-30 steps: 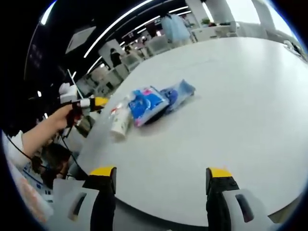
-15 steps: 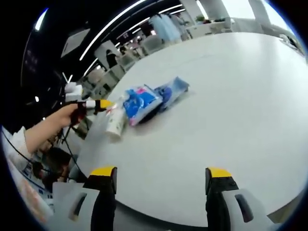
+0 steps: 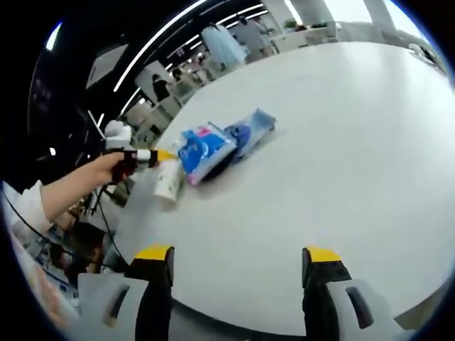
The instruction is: Arrange the tabletop items into an orderly group along one side of the table until the central work area is clear of visible clutter.
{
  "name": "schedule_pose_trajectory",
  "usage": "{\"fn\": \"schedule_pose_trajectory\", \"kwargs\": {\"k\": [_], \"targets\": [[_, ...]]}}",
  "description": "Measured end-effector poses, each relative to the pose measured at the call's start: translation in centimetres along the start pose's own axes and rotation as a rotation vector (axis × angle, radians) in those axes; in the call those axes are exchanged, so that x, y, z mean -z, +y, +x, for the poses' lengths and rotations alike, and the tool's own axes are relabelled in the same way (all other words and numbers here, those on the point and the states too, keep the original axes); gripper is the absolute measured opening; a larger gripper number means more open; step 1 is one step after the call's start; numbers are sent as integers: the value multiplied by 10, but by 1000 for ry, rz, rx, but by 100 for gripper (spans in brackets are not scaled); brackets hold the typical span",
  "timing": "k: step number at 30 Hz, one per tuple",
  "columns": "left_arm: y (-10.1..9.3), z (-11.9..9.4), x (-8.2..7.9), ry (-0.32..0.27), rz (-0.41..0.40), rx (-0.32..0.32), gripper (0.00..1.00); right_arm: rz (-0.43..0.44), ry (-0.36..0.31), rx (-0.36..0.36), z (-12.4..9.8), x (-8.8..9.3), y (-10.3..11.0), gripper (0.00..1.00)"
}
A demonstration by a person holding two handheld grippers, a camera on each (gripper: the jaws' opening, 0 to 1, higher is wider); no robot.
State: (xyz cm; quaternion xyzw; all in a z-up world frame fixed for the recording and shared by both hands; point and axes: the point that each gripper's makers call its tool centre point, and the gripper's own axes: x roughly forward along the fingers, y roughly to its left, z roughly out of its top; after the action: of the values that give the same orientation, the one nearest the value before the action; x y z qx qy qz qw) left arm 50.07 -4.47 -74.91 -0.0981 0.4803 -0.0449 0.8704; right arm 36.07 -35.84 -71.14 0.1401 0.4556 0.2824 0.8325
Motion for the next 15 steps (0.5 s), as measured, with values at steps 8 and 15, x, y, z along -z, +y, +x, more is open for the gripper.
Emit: {"fn": "schedule_pose_trajectory", "kwargs": {"k": [8,15], "targets": [[3,10,0,26,50,-39,61,-3,8,-12,2,1,5,74],[3,9,5,29,130,-92,58,-2,21,-14,3,5,5,74]]}}
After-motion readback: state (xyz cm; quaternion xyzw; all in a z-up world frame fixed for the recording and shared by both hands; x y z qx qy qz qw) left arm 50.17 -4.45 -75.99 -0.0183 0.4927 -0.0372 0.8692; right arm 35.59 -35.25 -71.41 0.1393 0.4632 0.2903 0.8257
